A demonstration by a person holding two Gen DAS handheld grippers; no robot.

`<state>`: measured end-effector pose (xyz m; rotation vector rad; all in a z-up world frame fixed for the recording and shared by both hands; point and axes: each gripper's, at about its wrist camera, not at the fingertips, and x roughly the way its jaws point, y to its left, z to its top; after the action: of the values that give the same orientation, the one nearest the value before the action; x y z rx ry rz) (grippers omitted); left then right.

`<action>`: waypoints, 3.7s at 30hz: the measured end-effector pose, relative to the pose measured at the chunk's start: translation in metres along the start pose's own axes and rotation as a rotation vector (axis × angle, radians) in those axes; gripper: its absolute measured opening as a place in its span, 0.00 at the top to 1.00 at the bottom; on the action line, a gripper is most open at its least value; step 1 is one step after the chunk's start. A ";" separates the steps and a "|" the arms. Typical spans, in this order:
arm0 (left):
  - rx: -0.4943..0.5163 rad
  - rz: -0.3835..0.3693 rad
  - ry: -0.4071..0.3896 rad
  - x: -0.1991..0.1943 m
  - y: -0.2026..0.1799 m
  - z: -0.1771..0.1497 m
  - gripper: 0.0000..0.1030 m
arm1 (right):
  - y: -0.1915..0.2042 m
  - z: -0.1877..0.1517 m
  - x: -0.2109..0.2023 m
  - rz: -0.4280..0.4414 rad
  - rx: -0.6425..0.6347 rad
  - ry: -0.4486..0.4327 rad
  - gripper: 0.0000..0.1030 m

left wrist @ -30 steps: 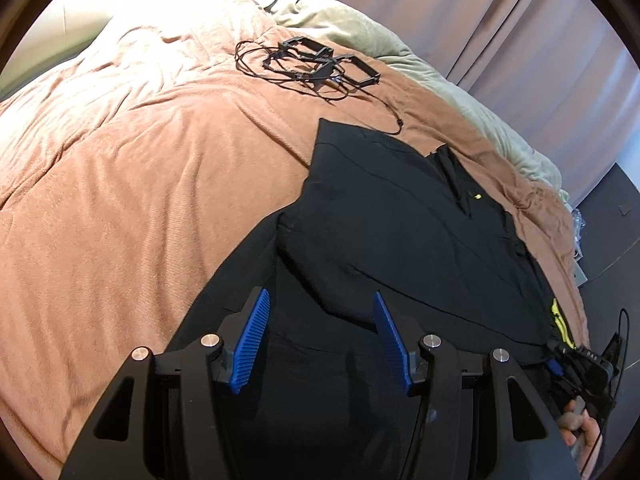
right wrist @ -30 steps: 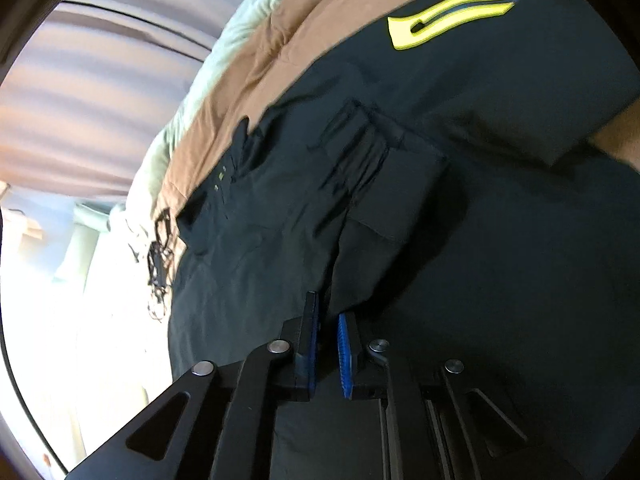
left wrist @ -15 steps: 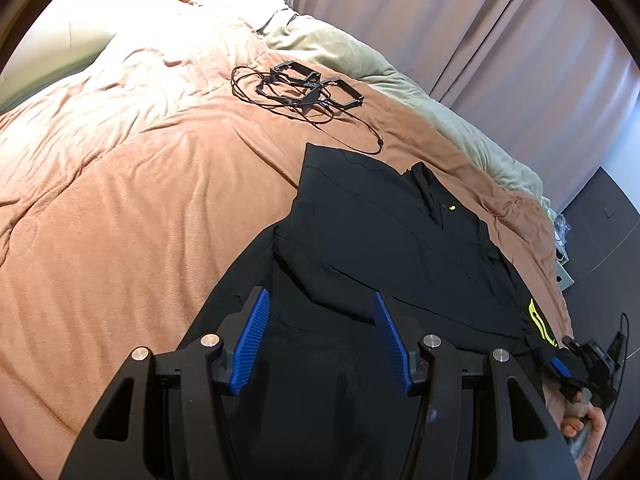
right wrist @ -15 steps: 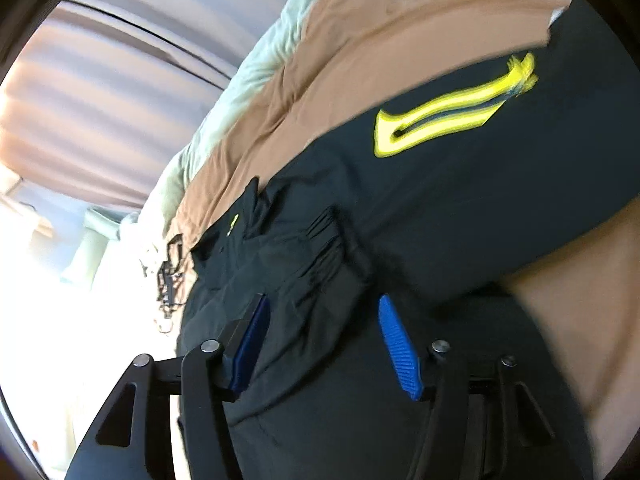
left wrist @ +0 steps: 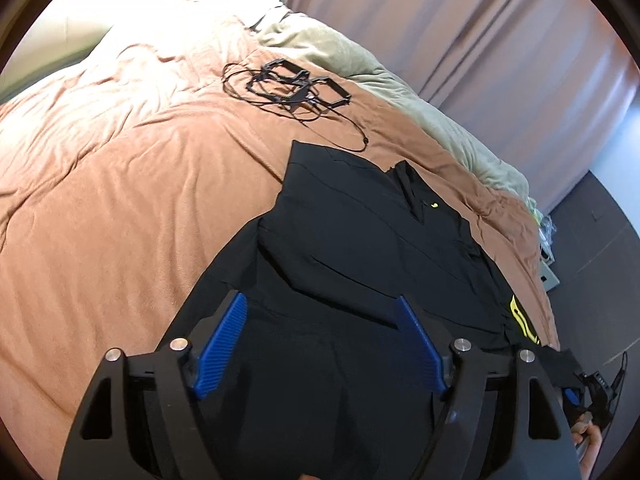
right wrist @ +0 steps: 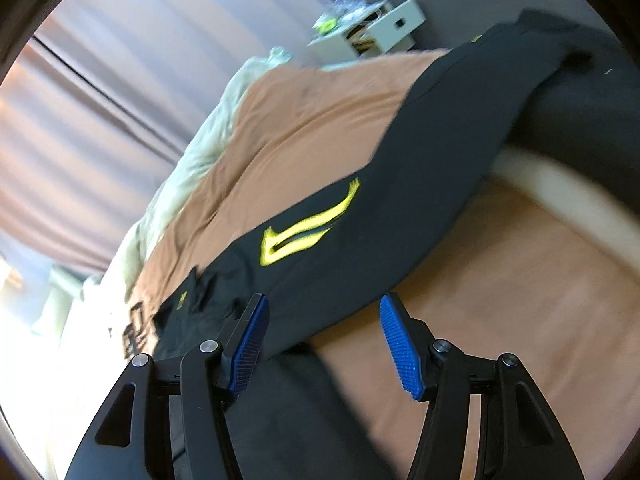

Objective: Fold large clothes

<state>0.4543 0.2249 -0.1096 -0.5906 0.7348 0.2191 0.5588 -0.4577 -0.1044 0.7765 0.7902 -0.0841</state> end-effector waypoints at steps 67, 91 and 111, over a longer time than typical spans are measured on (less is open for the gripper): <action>0.036 -0.006 -0.012 0.012 0.003 0.004 0.16 | 0.263 -0.183 0.190 0.366 -0.482 0.417 0.31; 0.082 0.050 0.032 0.032 -0.002 -0.004 0.16 | 0.109 -0.093 0.136 0.141 -0.016 0.164 0.46; -0.075 0.017 -0.001 0.014 0.046 0.012 0.16 | 0.252 -0.150 0.099 0.384 -0.433 0.110 0.92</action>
<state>0.4536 0.2698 -0.1320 -0.6555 0.7330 0.2640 0.6247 -0.1556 -0.0871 0.5104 0.7168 0.4644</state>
